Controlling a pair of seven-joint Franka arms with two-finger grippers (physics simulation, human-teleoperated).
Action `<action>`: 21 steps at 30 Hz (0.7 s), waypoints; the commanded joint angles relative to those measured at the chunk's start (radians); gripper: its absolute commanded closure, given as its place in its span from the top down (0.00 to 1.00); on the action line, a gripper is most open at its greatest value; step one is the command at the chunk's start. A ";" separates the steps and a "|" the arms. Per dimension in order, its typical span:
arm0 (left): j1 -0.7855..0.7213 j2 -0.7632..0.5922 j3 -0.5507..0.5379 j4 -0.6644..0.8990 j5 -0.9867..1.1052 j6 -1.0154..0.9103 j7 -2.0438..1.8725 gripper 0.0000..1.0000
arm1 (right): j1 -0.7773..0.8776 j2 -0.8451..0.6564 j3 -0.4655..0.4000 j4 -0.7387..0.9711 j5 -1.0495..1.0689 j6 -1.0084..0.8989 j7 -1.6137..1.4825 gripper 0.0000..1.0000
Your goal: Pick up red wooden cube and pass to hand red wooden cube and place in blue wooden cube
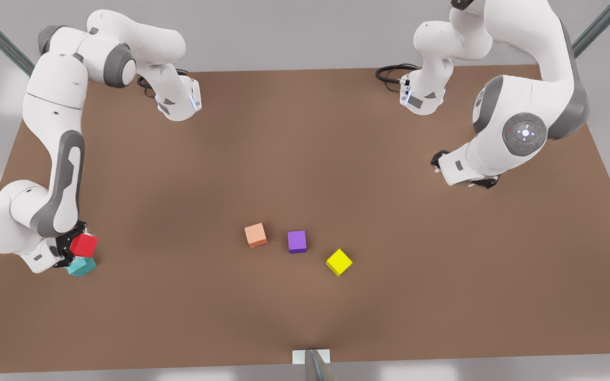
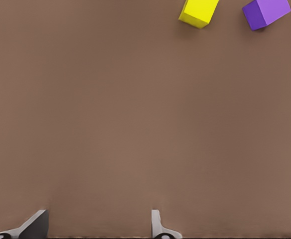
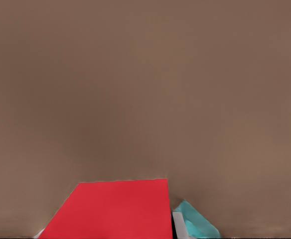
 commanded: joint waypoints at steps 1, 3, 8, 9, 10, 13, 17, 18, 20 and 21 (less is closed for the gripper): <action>-0.025 0.024 0.019 -0.010 0.003 -0.134 -0.167 1.00 | -0.001 0.013 -0.005 -0.010 -0.058 0.207 0.328 0.46; -0.014 0.061 0.017 -0.009 -0.041 -0.191 -0.162 1.00 | 0.002 0.026 -0.002 -0.010 -0.044 0.278 0.330 0.46; -0.008 0.061 0.017 -0.007 -0.055 -0.189 -0.161 1.00 | -0.001 0.072 0.004 -0.010 -0.009 0.392 0.328 0.46; -0.007 0.061 0.019 -0.007 -0.067 -0.189 -0.161 1.00 | -0.003 0.076 0.003 -0.013 -0.007 0.392 0.327 0.46; -0.007 0.061 0.019 -0.007 -0.075 -0.189 -0.162 1.00 | -0.011 0.081 0.003 -0.024 -0.009 0.393 0.316 0.46; -0.007 0.064 0.019 -0.007 -0.075 -0.188 -0.164 1.00 | -0.026 0.092 0.003 -0.036 -0.007 0.393 0.313 0.46; -0.007 0.065 0.019 -0.009 -0.075 -0.188 -0.164 1.00 | -0.031 0.084 0.003 -0.088 -0.007 0.390 0.292 0.46; -0.008 0.068 0.019 -0.009 -0.073 -0.189 -0.164 1.00 | -0.032 0.082 0.003 -0.101 -0.007 0.390 0.292 0.46; -0.007 0.075 0.019 -0.009 -0.075 -0.189 -0.162 1.00 | -0.032 0.087 0.003 -0.107 -0.007 0.390 0.293 0.46; -0.007 0.075 0.019 -0.009 -0.075 -0.189 -0.162 1.00 | -0.034 0.087 0.003 -0.107 -0.007 0.381 0.292 0.46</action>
